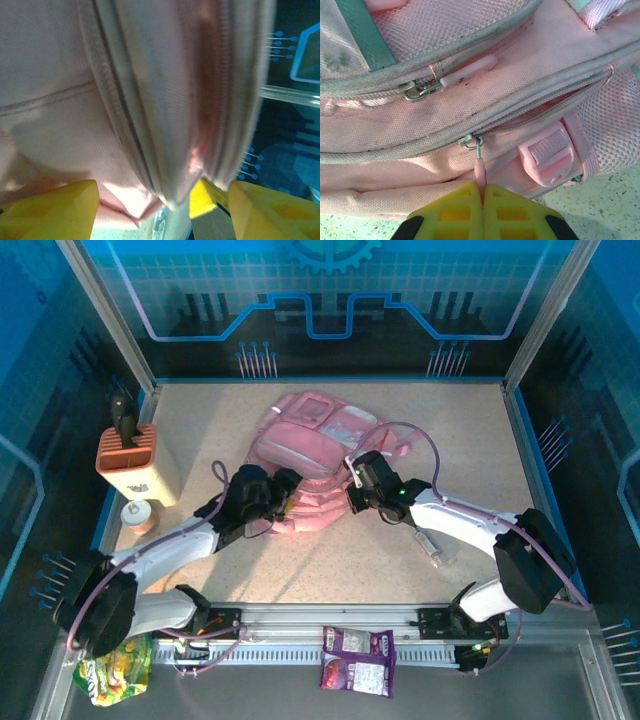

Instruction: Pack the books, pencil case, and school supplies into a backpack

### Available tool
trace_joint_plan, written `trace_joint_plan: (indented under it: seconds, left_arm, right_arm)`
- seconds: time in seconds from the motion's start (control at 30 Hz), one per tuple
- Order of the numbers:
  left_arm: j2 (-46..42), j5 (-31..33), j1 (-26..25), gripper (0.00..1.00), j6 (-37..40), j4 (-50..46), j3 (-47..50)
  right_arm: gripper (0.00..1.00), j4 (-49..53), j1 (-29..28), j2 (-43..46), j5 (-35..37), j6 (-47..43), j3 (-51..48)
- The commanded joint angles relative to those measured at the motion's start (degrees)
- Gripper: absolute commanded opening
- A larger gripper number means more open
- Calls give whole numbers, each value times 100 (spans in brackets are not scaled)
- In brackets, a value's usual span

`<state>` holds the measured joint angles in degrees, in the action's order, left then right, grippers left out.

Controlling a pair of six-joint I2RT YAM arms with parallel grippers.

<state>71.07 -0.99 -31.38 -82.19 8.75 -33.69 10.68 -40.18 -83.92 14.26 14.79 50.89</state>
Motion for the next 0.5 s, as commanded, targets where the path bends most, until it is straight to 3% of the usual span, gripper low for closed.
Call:
trace_joint_plan:
  seconds: [0.0,0.1,0.3,0.47]
  left_arm:
    - [367,500,-235,69,-302,492,-371]
    - [652,699,-265,59,-229,243,-605]
    - [874,868,-262,22,-57,254,-586]
    - [672,976,-203,3,156,-196,-572]
  right_arm:
    - [0,-43,-29,16,-42,83,37]
    - [0,-91,-3,15,-31,108,11]
    - [0,-39,152,34,129,123,30]
    - [0,-51,329,3,243,42,83]
